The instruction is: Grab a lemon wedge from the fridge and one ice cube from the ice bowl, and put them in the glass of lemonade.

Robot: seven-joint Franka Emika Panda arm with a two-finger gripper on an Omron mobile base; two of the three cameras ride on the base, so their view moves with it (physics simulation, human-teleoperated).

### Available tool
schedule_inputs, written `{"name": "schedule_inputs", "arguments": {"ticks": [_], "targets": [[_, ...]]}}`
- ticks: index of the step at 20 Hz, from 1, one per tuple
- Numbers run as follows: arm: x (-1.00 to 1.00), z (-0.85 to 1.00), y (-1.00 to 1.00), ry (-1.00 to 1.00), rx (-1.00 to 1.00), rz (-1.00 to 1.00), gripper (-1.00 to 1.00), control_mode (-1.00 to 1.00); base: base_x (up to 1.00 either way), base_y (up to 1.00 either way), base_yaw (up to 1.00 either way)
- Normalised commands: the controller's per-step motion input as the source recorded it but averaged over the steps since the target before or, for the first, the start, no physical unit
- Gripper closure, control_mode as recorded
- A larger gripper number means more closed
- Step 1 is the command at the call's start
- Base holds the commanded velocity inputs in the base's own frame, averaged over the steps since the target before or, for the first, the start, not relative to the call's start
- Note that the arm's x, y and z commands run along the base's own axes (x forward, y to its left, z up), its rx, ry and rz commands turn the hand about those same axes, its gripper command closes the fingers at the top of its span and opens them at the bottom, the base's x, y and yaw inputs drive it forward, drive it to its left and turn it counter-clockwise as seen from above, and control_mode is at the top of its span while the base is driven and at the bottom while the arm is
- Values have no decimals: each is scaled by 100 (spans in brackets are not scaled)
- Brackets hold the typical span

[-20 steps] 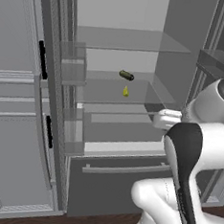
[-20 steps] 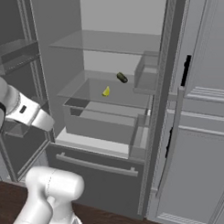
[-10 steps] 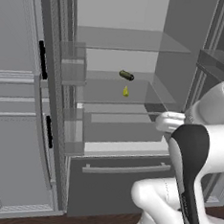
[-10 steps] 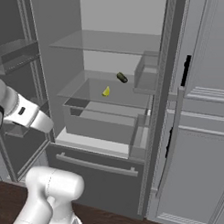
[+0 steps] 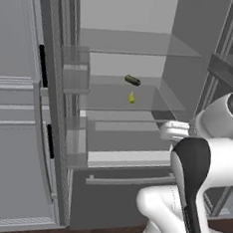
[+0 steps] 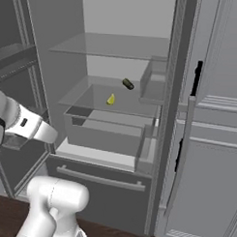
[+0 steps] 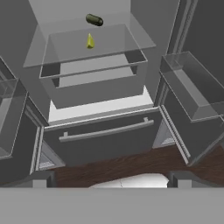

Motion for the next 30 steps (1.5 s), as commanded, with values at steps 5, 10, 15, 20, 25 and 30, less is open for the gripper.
{"name": "schedule_inputs", "arguments": {"ticks": [5, 10, 15, 20, 25, 30], "targets": [[0, 0, 0, 0, 0, 0, -100, 100, 99, -3, 0], [0, 0, 0, 0, 0, 0, -100, 100, 51, -7, 0], [35, -32, -8, 0, -1, 2, -100, -100, 0, 0, 0], [99, -20, -11, 1, 0, 5, -100, -100, 0, 0, 0], [92, -19, -2, 1, 0, 0, -100, -100, 0, 0, 0], [87, -34, -1, 4, 0, 0, -100, -100, 0, 0, 0]]}}
